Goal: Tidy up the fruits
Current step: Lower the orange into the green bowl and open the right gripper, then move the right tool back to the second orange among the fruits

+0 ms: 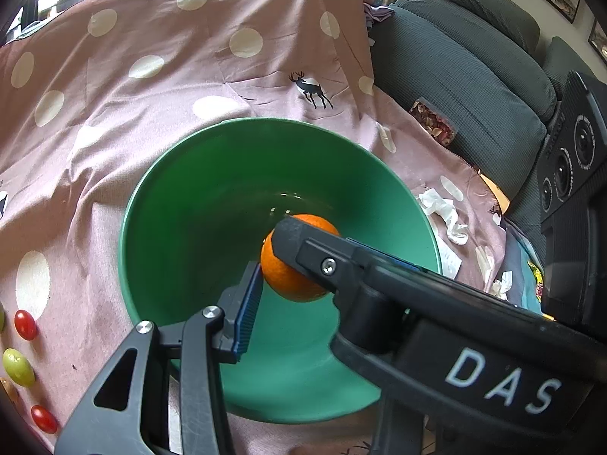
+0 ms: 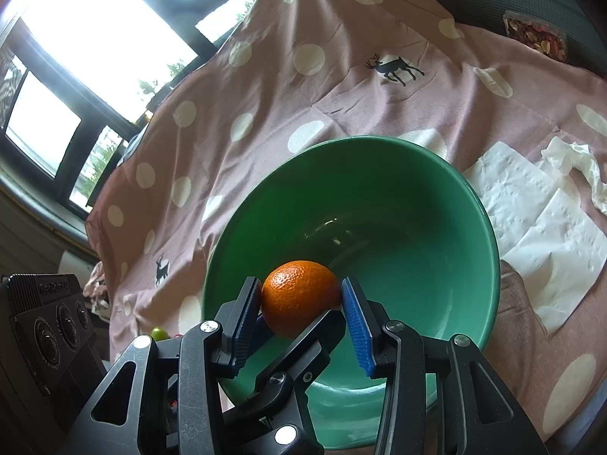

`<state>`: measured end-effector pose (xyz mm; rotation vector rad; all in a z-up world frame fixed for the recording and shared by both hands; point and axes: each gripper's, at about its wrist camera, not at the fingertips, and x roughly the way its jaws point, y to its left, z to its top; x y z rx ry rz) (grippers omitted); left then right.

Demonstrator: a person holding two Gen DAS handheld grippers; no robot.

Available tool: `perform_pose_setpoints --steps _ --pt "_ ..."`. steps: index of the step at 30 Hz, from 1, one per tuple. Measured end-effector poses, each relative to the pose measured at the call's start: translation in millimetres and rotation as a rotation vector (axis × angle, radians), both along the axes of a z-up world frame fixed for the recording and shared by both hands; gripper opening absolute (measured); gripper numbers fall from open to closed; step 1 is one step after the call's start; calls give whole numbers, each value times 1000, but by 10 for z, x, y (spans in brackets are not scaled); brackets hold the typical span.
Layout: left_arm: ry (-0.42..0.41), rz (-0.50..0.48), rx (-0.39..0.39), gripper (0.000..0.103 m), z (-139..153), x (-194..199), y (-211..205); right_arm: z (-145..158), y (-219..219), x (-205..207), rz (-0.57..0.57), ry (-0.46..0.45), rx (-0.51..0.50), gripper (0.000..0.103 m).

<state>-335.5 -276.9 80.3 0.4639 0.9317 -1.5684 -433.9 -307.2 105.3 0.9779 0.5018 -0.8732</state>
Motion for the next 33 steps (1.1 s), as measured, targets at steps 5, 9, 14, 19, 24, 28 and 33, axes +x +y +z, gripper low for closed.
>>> perform_pose_setpoints --steps 5,9,14,19,24,28,33 --pt "-6 8 -2 50 -2 14 16 6 -3 -19 -9 3 -3 46" --pt "9 22 6 59 1 62 44 -14 7 -39 -22 14 -9 45" --pt "9 71 -50 65 136 161 276 23 38 -45 -49 32 -41 47" --pt "21 180 -134 76 336 448 714 127 71 -59 -76 36 -88 53" --pt "-10 371 -174 82 522 858 1243 224 125 26 -34 2 -127 66" --pt "-38 578 -193 89 576 1276 1725 285 213 167 31 -32 -149 71" --pt "-45 829 -130 92 373 1839 2275 343 370 476 109 -2 -178 71"
